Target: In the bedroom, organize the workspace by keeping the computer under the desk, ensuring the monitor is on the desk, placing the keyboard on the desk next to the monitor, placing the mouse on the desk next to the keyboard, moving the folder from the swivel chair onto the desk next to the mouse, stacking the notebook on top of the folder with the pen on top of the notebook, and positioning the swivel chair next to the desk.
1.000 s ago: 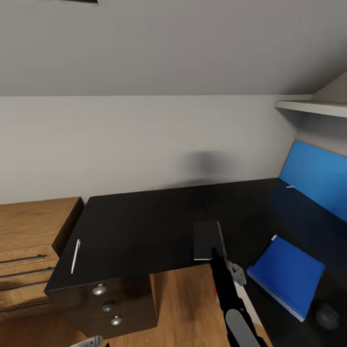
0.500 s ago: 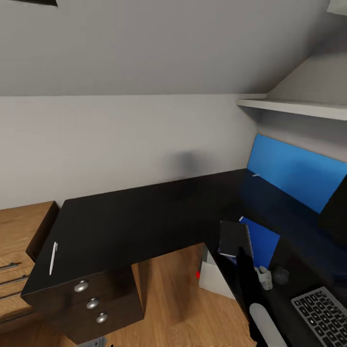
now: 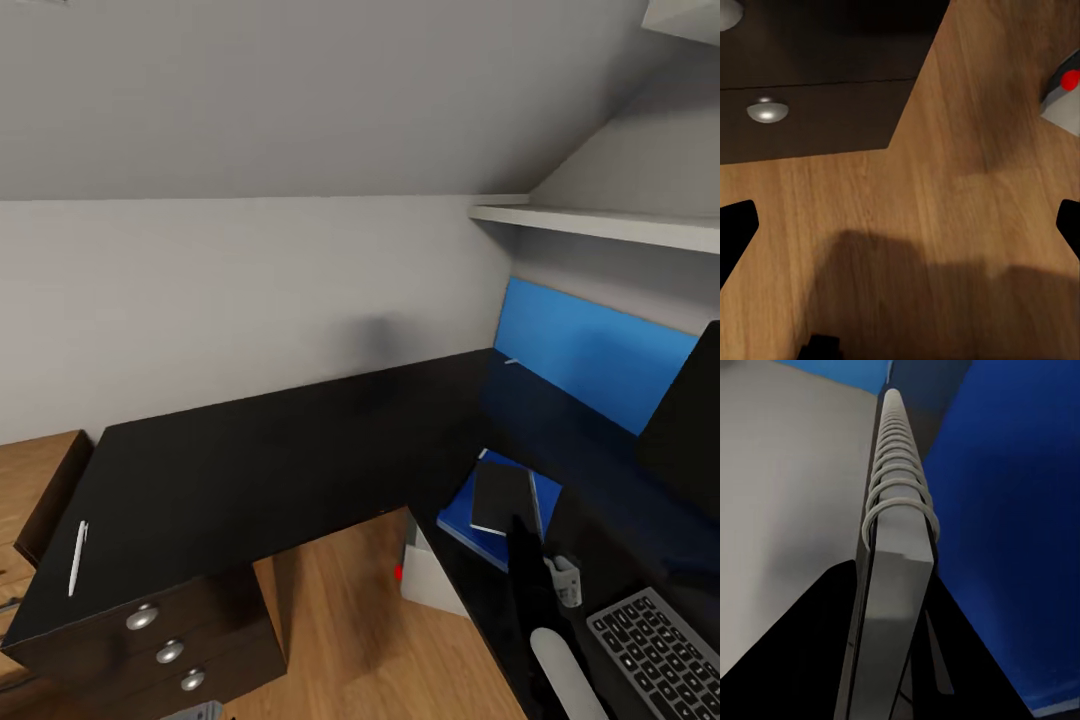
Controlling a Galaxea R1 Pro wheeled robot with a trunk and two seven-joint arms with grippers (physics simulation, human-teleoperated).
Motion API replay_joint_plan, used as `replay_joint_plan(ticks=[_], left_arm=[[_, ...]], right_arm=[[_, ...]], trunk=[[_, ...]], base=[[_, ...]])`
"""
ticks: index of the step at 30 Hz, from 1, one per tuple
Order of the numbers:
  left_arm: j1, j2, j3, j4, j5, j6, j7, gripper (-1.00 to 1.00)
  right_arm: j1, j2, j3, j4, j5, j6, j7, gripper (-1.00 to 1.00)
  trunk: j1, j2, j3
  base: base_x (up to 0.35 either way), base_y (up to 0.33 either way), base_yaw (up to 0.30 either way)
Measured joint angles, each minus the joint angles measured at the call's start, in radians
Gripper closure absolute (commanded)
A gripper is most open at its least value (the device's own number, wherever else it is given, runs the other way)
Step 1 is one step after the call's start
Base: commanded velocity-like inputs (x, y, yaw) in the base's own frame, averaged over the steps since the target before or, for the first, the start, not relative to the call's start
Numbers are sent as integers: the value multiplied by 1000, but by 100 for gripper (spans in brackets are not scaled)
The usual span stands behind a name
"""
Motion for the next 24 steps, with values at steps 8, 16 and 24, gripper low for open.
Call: replay_joint_plan(ticks=[8,16,24], left_arm=[[0,0,0,1,0,1,1,-100],[0,0,0,2,0,1,1,-100],[0,0,0,2,1,1,1,-100]], right_arm=[[0,-1,0,-2,3,-1,3,100],[0,-1,-19,1,1,0,-1,-100],[0,-1,-21,1,1,-3,-14,-100]], trunk=[[0,0,0],[0,0,0],[0,0,0]], base=[[135,0,0],[14,0,0],[0,0,0]])
